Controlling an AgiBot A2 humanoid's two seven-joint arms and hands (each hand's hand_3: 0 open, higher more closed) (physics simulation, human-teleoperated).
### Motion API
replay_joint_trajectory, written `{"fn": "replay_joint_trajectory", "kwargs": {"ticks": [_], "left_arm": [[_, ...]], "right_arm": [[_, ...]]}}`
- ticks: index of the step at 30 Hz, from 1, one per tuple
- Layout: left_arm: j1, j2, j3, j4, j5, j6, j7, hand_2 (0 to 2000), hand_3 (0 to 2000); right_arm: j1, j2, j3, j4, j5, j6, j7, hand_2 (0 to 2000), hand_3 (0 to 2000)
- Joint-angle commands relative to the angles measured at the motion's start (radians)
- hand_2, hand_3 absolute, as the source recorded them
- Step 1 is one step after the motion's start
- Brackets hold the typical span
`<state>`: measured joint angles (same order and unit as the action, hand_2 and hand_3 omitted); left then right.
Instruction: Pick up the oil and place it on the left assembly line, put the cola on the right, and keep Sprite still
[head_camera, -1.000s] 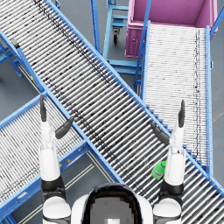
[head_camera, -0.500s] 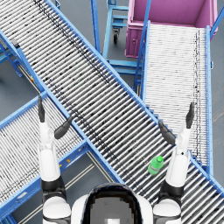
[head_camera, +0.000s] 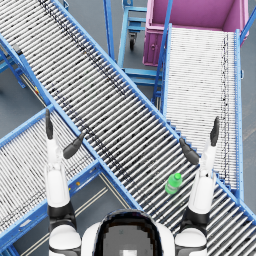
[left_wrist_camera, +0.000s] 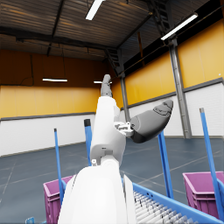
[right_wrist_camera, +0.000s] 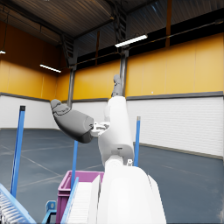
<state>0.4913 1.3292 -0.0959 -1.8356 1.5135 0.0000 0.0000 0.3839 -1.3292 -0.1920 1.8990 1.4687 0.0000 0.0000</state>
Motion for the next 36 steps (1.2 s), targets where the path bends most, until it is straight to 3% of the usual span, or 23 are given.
{"fn": "replay_joint_trajectory", "kwargs": {"ticks": [1, 18, 36], "left_arm": [[-0.002, 0.001, 0.001, 0.002, 0.000, 0.000, 0.000, 0, 0], [0.047, 0.003, -0.028, -0.017, 0.000, 0.000, 0.000, 0, 0], [0.018, 0.014, -0.035, -0.016, 0.000, 0.000, 0.000, 0, 0]], "right_arm": [[-0.002, -0.001, 0.004, -0.006, 0.000, 0.000, 0.000, 0, 0], [0.012, 0.000, 0.001, 0.019, 0.000, 0.000, 0.000, 0, 0], [0.002, -0.007, -0.002, 0.012, 0.000, 0.000, 0.000, 0, 0]]}}
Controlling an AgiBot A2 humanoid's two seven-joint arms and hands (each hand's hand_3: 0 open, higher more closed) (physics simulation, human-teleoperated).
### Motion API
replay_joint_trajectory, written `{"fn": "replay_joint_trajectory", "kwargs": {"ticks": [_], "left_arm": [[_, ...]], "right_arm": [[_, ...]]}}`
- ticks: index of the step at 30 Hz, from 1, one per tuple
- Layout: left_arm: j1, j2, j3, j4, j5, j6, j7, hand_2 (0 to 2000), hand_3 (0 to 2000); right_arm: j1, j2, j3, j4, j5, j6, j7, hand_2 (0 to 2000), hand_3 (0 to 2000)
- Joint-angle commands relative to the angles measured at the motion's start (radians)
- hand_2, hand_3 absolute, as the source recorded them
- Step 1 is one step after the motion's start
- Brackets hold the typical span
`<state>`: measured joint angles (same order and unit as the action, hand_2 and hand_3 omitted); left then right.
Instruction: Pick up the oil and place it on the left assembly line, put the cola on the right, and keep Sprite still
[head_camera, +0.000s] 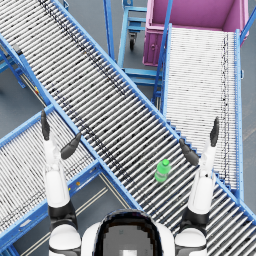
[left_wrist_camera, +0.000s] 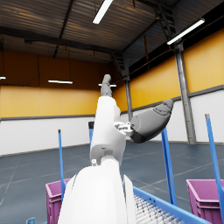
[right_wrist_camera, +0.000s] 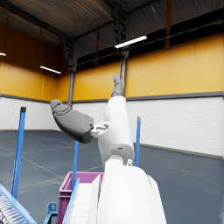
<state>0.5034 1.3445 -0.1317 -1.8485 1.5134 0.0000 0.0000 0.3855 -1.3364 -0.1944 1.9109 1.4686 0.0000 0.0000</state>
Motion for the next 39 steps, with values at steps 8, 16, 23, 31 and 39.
{"fn": "replay_joint_trajectory", "kwargs": {"ticks": [8, 16, 23, 31, 39], "left_arm": [[0.001, 0.003, -0.003, -0.003, 0.000, 0.000, 0.000, 0, 0], [0.017, 0.002, -0.003, -0.007, 0.000, 0.000, 0.000, 0, 0], [0.013, 0.005, -0.007, -0.003, 0.000, 0.000, 0.000, 0, 0], [-0.004, 0.010, -0.007, -0.008, 0.000, 0.000, 0.000, 0, 0], [0.031, 0.005, -0.012, -0.007, 0.000, 0.000, 0.000, 0, 0]], "right_arm": [[0.014, 0.004, 0.001, 0.006, 0.000, 0.000, 0.000, 0, 0], [0.011, 0.002, -0.002, 0.008, 0.000, 0.000, 0.000, 0, 0], [0.004, -0.002, -0.002, 0.009, 0.000, 0.000, 0.000, 0, 0], [-0.010, -0.008, -0.005, 0.004, 0.000, 0.000, 0.000, 0, 0], [0.018, 0.001, -0.002, 0.012, 0.000, 0.000, 0.000, 0, 0]]}}
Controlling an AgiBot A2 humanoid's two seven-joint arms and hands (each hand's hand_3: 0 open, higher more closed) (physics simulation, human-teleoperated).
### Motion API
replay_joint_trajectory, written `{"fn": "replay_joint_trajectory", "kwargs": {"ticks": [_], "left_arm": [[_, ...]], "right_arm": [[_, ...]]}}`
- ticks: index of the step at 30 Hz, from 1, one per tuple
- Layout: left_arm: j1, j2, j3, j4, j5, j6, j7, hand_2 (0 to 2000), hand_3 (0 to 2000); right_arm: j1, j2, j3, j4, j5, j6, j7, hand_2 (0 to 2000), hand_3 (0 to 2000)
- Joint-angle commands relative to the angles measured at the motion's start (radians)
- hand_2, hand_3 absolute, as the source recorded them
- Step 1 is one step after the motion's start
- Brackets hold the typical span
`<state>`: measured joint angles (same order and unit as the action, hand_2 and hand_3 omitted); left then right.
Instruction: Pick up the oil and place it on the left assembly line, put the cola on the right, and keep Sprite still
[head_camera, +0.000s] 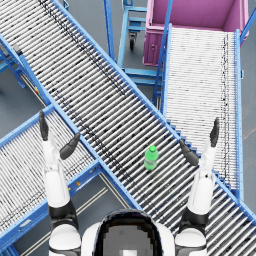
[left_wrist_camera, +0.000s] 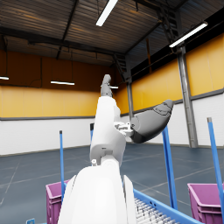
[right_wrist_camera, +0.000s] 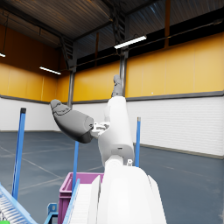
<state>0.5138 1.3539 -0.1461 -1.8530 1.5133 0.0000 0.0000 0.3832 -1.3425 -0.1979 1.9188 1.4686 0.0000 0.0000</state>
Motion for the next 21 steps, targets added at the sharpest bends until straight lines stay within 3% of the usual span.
{"fn": "replay_joint_trajectory", "kwargs": {"ticks": [1, 21], "left_arm": [[0.021, -0.004, 0.001, -0.007, 0.000, 0.000, 0.000, 0, 0], [-0.016, 0.008, 0.001, -0.006, 0.000, 0.000, 0.000, 0, 0]], "right_arm": [[0.023, 0.009, 0.001, 0.010, 0.000, 0.000, 0.000, 0, 0], [-0.004, -0.004, -0.006, -0.002, 0.000, 0.000, 0.000, 0, 0]]}}
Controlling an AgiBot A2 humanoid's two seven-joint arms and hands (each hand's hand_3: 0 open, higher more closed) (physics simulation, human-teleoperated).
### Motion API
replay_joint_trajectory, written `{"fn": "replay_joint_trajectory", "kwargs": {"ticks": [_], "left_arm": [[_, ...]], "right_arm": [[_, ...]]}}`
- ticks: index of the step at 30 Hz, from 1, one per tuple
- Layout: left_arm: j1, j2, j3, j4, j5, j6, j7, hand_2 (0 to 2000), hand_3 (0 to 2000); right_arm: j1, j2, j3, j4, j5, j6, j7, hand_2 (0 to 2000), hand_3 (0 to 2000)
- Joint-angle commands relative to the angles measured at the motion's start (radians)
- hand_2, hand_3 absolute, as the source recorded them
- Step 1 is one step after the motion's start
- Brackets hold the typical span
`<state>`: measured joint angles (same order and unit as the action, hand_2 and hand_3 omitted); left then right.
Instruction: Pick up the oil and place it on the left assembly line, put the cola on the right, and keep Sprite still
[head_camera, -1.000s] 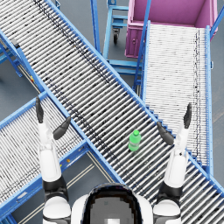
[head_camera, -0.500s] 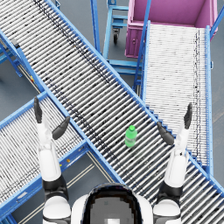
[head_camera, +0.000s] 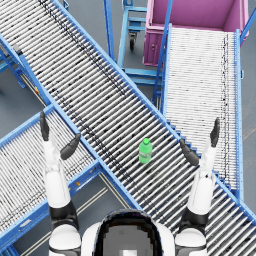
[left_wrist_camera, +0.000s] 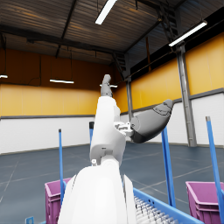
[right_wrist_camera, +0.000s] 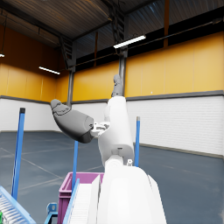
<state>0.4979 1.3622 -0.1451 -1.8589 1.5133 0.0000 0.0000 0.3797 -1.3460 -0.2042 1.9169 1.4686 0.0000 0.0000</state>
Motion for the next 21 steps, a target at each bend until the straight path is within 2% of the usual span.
{"fn": "replay_joint_trajectory", "kwargs": {"ticks": [1, 6, 7, 8, 11, 21], "left_arm": [[0.012, -0.002, -0.004, -0.006, 0.000, 0.000, 0.000, 0, 0], [0.003, 0.000, -0.002, -0.004, 0.000, 0.000, 0.000, 0, 0], [0.028, -0.005, -0.002, -0.007, 0.000, 0.000, 0.000, 0, 0], [0.008, 0.000, -0.002, -0.005, 0.000, 0.000, 0.000, 0, 0], [0.032, -0.005, 0.000, -0.013, 0.000, 0.000, 0.000, 0, 0], [0.008, 0.002, 0.003, -0.011, 0.000, 0.000, 0.000, 0, 0]], "right_arm": [[0.009, 0.004, -0.005, 0.006, 0.000, 0.000, 0.000, 0, 0], [0.016, 0.006, -0.004, 0.007, 0.000, 0.000, 0.000, 0, 0], [0.018, 0.007, 0.000, 0.009, 0.000, 0.000, 0.000, 0, 0], [0.022, 0.008, 0.001, 0.009, 0.000, 0.000, 0.000, 0, 0], [0.025, 0.009, 0.000, 0.015, 0.000, 0.000, 0.000, 0, 0], [0.011, 0.003, 0.002, 0.001, 0.000, 0.000, 0.000, 0, 0]]}}
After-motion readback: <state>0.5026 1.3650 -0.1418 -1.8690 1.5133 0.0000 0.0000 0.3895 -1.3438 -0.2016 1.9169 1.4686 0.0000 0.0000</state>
